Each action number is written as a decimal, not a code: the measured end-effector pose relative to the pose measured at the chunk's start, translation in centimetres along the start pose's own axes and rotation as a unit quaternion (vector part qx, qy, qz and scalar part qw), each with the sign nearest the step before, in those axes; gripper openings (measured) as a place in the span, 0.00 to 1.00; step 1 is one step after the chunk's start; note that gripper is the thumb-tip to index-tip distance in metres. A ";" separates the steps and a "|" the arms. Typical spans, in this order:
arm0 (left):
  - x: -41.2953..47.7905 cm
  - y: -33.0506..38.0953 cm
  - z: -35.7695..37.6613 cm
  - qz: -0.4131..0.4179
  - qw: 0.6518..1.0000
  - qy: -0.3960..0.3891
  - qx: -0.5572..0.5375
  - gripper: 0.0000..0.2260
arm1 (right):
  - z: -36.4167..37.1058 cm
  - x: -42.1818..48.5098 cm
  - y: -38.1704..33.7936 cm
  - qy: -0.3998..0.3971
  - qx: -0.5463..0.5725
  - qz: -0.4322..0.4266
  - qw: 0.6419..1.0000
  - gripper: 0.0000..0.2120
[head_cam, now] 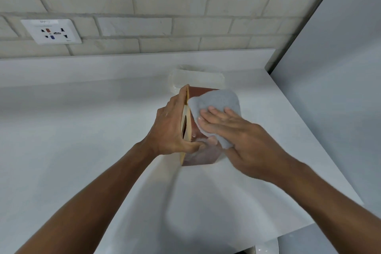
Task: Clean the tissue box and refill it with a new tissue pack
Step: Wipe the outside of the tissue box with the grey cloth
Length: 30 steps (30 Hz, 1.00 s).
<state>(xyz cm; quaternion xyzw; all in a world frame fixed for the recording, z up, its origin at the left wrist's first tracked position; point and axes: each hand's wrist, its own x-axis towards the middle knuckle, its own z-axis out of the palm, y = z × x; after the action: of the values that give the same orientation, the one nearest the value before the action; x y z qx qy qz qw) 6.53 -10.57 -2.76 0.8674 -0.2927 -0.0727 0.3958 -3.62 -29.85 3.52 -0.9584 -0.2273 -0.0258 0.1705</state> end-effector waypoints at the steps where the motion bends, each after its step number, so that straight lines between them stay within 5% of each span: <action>1: 0.0 0.0 0.0 0.000 1.000 0.000 -0.001 0.65 | -0.3 -0.7 0.7 0.005 0.000 0.001 1.000 0.20; 6: 0.1 0.0 0.2 0.003 1.000 0.004 -0.004 0.66 | -1.9 -1.5 2.2 0.047 0.018 0.085 0.995 0.19; 12: 0.1 -0.4 0.1 0.010 1.000 0.000 0.002 0.65 | 0.5 0.0 -1.5 0.022 -0.042 -0.035 0.998 0.23; 19: 0.1 -0.4 0.2 0.012 1.000 0.006 -0.004 0.66 | -1.3 -4.2 2.9 0.079 -0.022 0.045 0.996 0.20; 26: 0.1 -0.2 0.2 0.012 1.000 0.003 -0.009 0.64 | 1.4 -2.4 0.3 0.086 -0.086 -0.018 0.992 0.19; 30: 0.0 0.0 0.1 0.010 1.000 0.005 -0.013 0.65 | 0.3 -4.1 2.0 0.123 -0.052 0.043 0.990 0.19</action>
<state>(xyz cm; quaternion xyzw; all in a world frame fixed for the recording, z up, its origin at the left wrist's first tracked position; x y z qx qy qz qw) 6.48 -10.63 -2.82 0.8596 -0.2983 -0.0678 0.4092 -6.39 -33.12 2.06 -0.9645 -0.1612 -0.1480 0.1476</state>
